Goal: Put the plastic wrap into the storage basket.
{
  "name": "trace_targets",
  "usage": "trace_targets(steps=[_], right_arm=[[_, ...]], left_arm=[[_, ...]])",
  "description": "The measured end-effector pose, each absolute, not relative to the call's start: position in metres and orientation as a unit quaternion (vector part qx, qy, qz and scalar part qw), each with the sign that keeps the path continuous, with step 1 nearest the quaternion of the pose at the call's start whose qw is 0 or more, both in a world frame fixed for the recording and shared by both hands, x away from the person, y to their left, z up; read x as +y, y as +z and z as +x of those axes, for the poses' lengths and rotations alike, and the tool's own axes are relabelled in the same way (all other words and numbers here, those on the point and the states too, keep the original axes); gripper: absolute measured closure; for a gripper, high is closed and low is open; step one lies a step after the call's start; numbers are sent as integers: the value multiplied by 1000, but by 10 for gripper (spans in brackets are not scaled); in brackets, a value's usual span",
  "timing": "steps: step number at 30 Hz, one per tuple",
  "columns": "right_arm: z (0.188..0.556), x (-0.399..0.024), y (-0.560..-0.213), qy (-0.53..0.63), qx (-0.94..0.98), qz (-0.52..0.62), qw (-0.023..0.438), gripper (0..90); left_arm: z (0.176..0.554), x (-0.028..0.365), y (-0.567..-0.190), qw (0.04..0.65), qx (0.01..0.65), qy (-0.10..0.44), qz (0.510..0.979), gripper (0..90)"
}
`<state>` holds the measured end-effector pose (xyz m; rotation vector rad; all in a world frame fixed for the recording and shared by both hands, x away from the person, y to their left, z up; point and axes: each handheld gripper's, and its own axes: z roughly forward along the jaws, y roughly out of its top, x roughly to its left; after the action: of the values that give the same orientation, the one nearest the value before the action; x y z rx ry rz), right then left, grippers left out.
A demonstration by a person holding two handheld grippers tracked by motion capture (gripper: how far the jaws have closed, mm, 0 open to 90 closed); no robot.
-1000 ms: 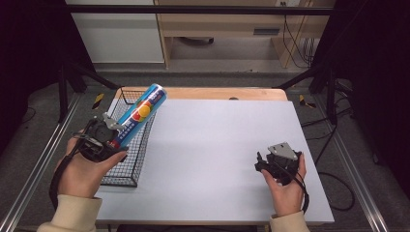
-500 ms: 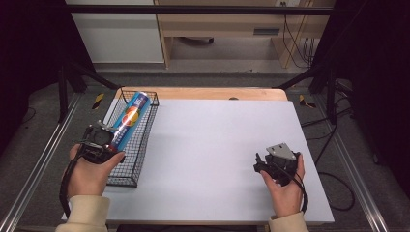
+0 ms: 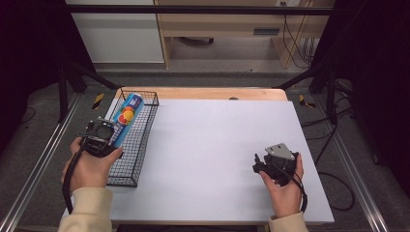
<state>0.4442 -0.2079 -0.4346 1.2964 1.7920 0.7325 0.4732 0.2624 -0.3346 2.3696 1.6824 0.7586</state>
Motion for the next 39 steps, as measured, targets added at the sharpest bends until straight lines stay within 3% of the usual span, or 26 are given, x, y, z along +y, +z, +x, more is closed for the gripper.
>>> trace_targets(steps=[10,39], right_arm=[[444,-208,-435,289,709,512,390,104],[445,-206,-436,285,717,504,388,104]], left_arm=[[483,269,-354,54,572,219,789,321],[497,261,-368,-9,559,218,800,321]])
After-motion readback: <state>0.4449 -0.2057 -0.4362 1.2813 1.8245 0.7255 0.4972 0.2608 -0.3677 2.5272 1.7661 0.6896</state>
